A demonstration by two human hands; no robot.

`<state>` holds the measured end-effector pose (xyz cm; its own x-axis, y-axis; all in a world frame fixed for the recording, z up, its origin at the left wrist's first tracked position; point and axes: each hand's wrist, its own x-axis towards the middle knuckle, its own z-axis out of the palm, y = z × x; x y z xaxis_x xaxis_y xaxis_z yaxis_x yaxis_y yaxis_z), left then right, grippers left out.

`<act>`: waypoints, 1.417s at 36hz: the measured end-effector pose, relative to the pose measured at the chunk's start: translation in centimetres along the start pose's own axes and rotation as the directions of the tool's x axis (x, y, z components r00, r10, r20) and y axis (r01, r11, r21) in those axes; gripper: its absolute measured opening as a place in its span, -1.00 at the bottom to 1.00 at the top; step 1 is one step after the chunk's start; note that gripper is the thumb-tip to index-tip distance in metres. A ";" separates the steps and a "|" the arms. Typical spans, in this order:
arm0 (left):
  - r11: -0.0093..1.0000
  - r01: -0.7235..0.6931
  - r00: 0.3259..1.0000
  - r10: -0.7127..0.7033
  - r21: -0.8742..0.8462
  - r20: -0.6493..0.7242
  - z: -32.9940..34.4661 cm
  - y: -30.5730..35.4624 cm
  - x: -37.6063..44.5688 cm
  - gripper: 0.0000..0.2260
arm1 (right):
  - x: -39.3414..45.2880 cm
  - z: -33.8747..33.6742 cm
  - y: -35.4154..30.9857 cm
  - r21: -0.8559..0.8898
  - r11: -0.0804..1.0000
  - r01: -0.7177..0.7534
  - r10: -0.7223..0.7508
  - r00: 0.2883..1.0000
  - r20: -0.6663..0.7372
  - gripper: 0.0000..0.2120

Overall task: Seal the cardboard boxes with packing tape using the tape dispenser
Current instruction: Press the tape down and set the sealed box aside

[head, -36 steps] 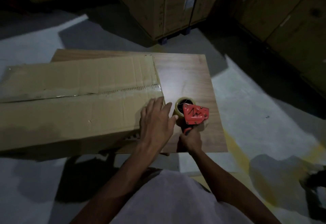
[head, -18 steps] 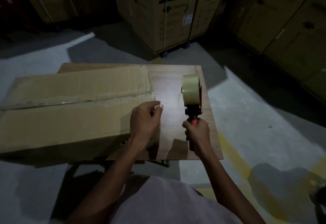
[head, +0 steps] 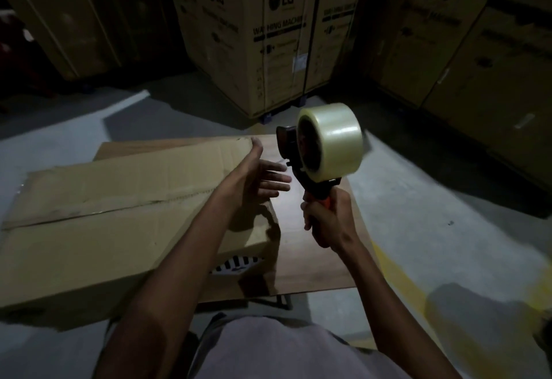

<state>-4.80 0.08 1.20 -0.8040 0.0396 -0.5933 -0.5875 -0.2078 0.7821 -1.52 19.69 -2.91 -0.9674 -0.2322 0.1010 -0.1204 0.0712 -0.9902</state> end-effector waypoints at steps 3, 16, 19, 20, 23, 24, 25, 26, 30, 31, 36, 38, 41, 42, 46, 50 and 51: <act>0.997 -0.018 0.990 0.029 -0.079 0.139 -0.9 1.0 -0.5 -0.09 | 0.2 1.1 -0.3 0.054 0.998 0.039 -0.039 0.999 0.010 -0.75; 0.996 -0.030 0.992 0.040 -0.083 0.121 -6.5 6.0 0.4 -0.76 | 1.9 6.0 -3.1 0.099 0.991 0.088 -0.080 0.993 -0.083 -0.91; 0.999 -0.013 0.993 0.017 -0.034 0.116 -8.1 6.8 1.1 -0.81 | 2.0 7.1 -2.9 0.066 0.994 0.088 -0.081 0.991 -0.108 -0.93; 1.000 -0.009 0.993 0.011 -0.021 0.115 -8.6 7.1 1.2 -0.82 | 2.0 7.5 -2.7 0.054 0.995 0.083 -0.076 0.990 -0.118 -0.93; 1.000 0.001 0.987 -0.004 0.021 0.158 -9.7 7.7 1.5 -0.86 | 1.7 8.9 -2.2 0.035 0.997 0.073 -0.066 0.983 -0.171 -0.93; 0.999 0.007 0.983 -0.013 0.035 0.182 -10.0 8.0 1.6 -0.87 | 1.6 9.3 -2.1 0.034 0.997 0.073 -0.066 0.981 -0.185 -0.93; 0.999 0.015 0.979 -0.024 0.045 0.203 -10.3 8.2 1.6 -0.88 | 1.4 9.6 -2.0 0.044 0.996 0.074 -0.064 0.979 -0.192 -0.93; 0.998 0.024 0.975 -0.035 0.052 0.220 -10.5 8.3 1.7 -0.88 | 1.3 9.8 -1.9 0.063 0.995 0.072 -0.058 0.980 -0.191 -0.92; 0.997 0.032 0.969 -0.048 0.070 0.244 -11.1 8.6 2.2 -0.83 | 1.1 10.3 -1.5 0.082 0.995 0.061 -0.044 0.978 -0.204 -0.86; 0.997 0.013 0.969 -0.032 0.079 0.244 -11.0 8.7 2.3 -0.78 | 1.3 10.4 -1.5 0.084 0.994 0.067 -0.049 0.977 -0.206 -0.88; 0.985 -0.075 0.979 0.043 0.157 0.197 -10.5 8.6 2.6 -0.67 | 1.9 10.4 -1.2 0.121 0.992 0.041 -0.020 0.985 -0.170 -0.82; 0.977 -0.099 0.984 0.069 0.188 0.163 -10.3 8.7 2.8 -0.75 | 1.9 10.4 -1.2 0.137 0.989 0.056 -0.033 0.985 -0.169 -0.86; 0.966 -0.143 0.981 0.109 0.214 0.162 -10.3 8.8 3.3 -0.82 | 2.3 10.0 -1.3 0.104 0.994 0.038 -0.020 0.985 -0.171 -0.84; 0.961 -0.165 0.979 0.132 0.223 0.157 -10.4 8.7 3.5 -0.84 | 2.4 9.9 -1.3 0.089 0.996 0.031 -0.016 0.986 -0.167 -0.85; 0.936 -0.254 0.965 0.230 0.245 0.124 -10.3 8.1 4.3 -0.88 | 2.6 9.6 -1.5 0.064 0.998 0.020 -0.008 0.984 -0.176 -0.89; 0.895 -0.310 0.951 0.295 0.321 0.097 -10.1 8.6 4.7 -0.85 | 3.3 9.4 -1.3 -0.006 1.000 -0.014 0.012 0.986 -0.167 -0.80; 0.884 -0.322 0.946 0.311 0.340 0.088 -10.1 8.8 4.7 -0.85 | 3.3 9.4 -1.3 -0.035 0.999 -0.028 0.022 0.986 -0.168 -0.78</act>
<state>-12.79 -11.43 3.34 -0.9515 0.0591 -0.3019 -0.2919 0.1358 0.9468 -2.52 9.73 -2.20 -0.9935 -0.0647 0.0939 -0.1008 0.1121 -0.9886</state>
